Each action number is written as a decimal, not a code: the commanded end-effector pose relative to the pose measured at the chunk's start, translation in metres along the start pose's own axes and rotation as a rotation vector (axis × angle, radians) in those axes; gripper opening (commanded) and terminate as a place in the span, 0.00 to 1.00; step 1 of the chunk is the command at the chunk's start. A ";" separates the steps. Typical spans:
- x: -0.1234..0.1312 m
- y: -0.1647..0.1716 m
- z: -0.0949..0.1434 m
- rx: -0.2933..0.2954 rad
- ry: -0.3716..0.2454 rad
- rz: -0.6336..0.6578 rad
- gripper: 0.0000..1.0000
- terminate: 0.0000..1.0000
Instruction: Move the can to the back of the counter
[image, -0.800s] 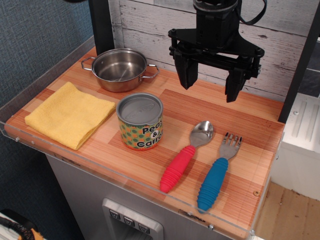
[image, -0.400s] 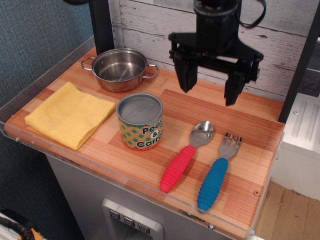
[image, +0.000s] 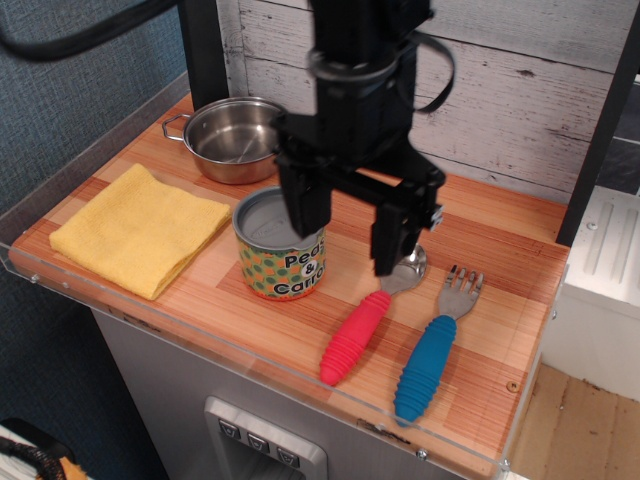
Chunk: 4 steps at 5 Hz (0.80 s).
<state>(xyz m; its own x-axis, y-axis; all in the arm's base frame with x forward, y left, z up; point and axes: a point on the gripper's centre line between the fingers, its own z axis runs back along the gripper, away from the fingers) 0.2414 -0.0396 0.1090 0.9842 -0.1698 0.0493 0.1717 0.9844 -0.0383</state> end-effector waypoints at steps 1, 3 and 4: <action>-0.041 0.039 0.006 0.099 0.133 -0.131 1.00 0.00; -0.035 0.082 -0.027 0.145 0.110 -0.147 1.00 0.00; -0.030 0.097 -0.037 0.176 0.101 -0.154 1.00 0.00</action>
<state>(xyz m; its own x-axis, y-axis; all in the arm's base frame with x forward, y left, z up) 0.2263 0.0541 0.0566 0.9456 -0.3169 -0.0739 0.3240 0.9380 0.1236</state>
